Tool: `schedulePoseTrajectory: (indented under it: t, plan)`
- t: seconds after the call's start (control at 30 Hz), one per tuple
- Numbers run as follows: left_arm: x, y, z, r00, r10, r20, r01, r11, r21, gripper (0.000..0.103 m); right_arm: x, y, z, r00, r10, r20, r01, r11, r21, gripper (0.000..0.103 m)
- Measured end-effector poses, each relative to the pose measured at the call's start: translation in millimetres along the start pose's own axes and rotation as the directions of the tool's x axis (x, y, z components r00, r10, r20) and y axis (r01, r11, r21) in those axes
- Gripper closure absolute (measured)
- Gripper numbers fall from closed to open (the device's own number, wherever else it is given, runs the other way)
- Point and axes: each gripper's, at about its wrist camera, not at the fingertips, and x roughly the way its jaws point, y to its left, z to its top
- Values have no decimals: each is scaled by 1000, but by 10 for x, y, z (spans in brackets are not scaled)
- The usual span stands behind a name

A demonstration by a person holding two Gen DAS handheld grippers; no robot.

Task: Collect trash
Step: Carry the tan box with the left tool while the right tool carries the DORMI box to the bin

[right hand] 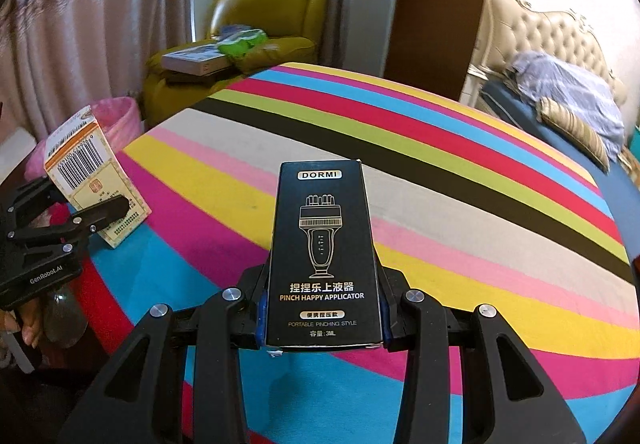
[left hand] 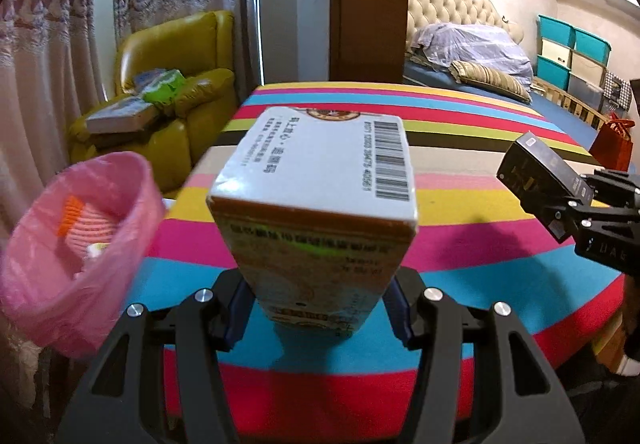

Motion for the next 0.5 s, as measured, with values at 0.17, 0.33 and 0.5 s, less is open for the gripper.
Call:
schedulePoseTrajectory:
  t: [0.17,0.33,0.5]
  plan:
    - [-198,237,-119,999,28,23,-27,999,-24,49,-22,181,20,999,31,10,-30,999,-44,64]
    - [-420,452,-119,996,53,77,-49,998,-50,49,11,380,68,999,52,-1,-52,994,-97,64]
    - [-617,717,-9,986,104,130,-92,991,-96,48,44,638,187,997,80,-2,-79,981,-174,64]
